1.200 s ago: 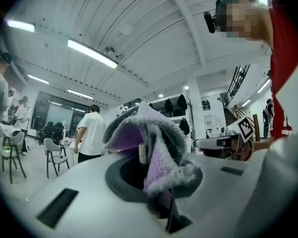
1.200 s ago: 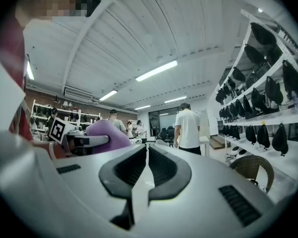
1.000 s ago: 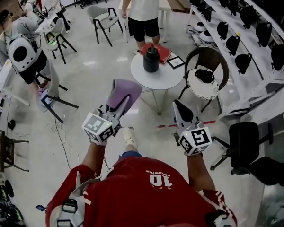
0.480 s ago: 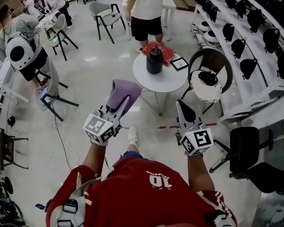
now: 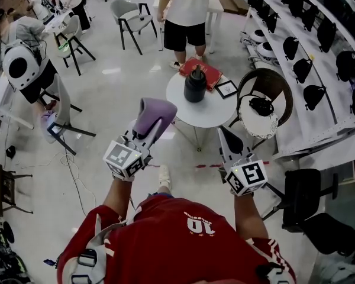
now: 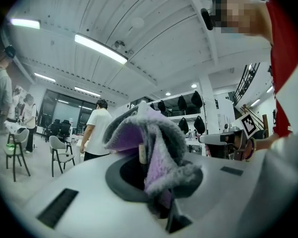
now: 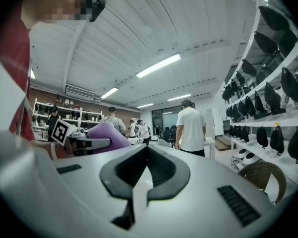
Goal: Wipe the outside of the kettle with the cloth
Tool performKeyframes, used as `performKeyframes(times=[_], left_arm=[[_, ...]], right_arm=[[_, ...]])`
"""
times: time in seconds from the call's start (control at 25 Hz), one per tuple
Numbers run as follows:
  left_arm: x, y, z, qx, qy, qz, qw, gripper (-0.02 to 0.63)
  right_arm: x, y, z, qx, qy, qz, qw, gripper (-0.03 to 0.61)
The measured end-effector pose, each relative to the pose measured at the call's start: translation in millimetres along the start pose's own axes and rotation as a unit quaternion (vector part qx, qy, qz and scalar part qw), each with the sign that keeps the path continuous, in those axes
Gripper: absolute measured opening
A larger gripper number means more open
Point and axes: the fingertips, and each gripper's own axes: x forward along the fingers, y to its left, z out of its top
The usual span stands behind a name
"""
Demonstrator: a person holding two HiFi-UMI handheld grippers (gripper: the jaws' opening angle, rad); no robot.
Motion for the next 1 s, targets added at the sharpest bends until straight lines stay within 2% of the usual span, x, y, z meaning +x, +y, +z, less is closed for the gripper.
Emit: performKeyframes(times=[0.2, 0.4, 0.56, 1.0], left_arm=[[29.2, 46.4, 8.1, -0.001, -0.002, -0.003, 1.0000, 0.046], [52.4, 91.7, 11.0, -0.011, 0.004, -0.007, 0.9999, 0.046], [66.6, 126.4, 11.9, -0.013, 0.005, -0.014, 0.9998, 0.046], [98.8, 220.1, -6.0, -0.023, 0.016, -0.029, 0.9992, 0.046]], right_arm=[[47.9, -16.9, 9.4, -0.013, 0.008, 0.000, 1.000, 0.017], [96.0, -29.8, 24.1, 0.005, -0.009, 0.009, 1.000, 0.017], [135.0, -33.7, 23.9, 0.005, -0.002, 0.015, 1.000, 0.016], [214.0, -54.7, 20.0, -0.002, 0.011, -0.039, 0.999, 0.017]])
